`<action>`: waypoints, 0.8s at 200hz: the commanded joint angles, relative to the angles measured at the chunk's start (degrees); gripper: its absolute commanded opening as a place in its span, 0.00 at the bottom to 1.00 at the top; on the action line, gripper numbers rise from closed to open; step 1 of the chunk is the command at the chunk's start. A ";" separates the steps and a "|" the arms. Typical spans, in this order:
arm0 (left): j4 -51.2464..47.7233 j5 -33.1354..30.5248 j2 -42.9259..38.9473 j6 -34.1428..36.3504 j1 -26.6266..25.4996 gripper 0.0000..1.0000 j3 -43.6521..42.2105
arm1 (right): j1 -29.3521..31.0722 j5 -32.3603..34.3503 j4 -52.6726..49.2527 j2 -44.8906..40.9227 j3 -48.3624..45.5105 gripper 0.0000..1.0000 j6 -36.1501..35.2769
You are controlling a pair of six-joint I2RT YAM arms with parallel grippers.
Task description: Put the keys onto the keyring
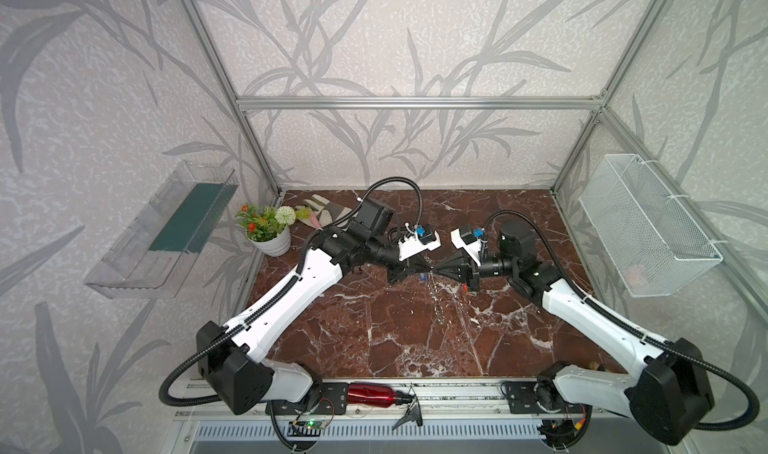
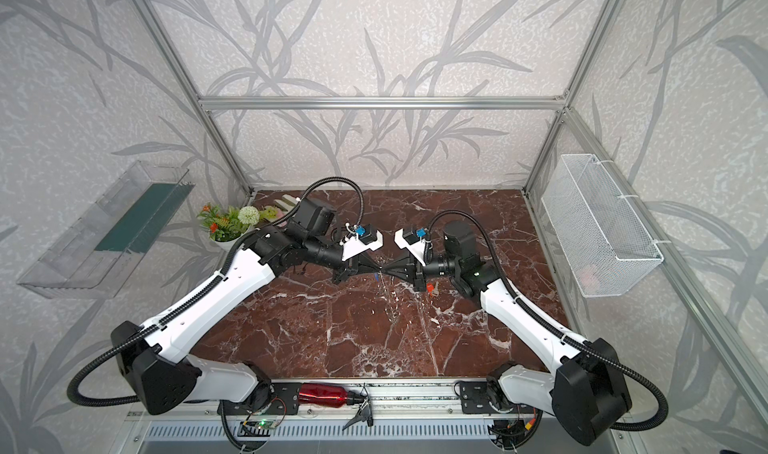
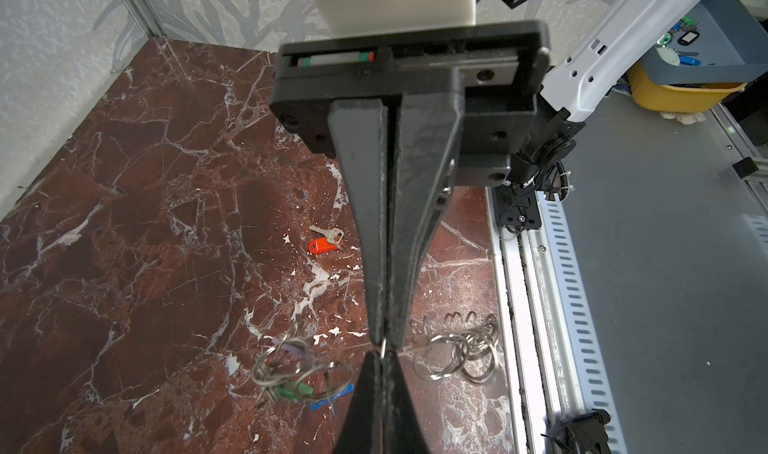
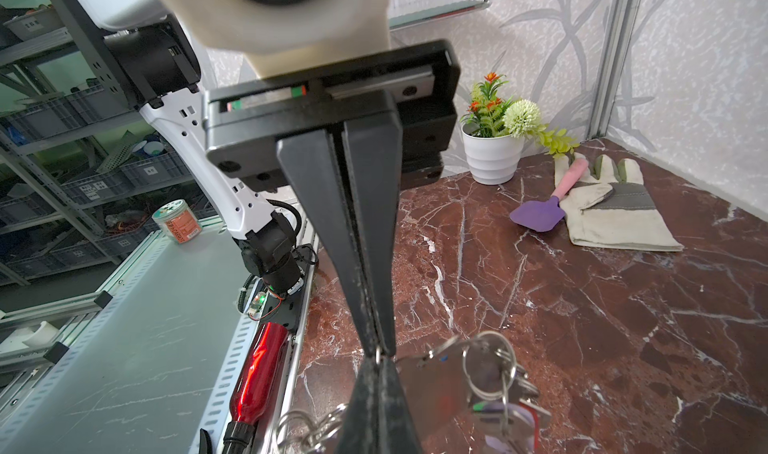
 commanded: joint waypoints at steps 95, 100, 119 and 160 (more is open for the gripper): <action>22.31 0.78 -6.56 -16.89 -1.11 0.00 -12.07 | -0.18 1.92 4.51 -0.76 0.64 0.16 2.42; 22.88 0.76 -6.86 -17.42 -1.12 0.00 -12.51 | -0.20 1.94 4.76 -0.83 0.58 0.18 2.72; 24.67 0.45 -7.49 -19.05 -1.10 0.00 -13.62 | -0.69 2.45 5.46 -1.15 0.49 0.26 4.14; 34.15 -2.00 -10.70 -25.58 -1.12 0.00 -18.30 | -3.88 9.09 11.18 -3.95 -1.91 0.37 11.45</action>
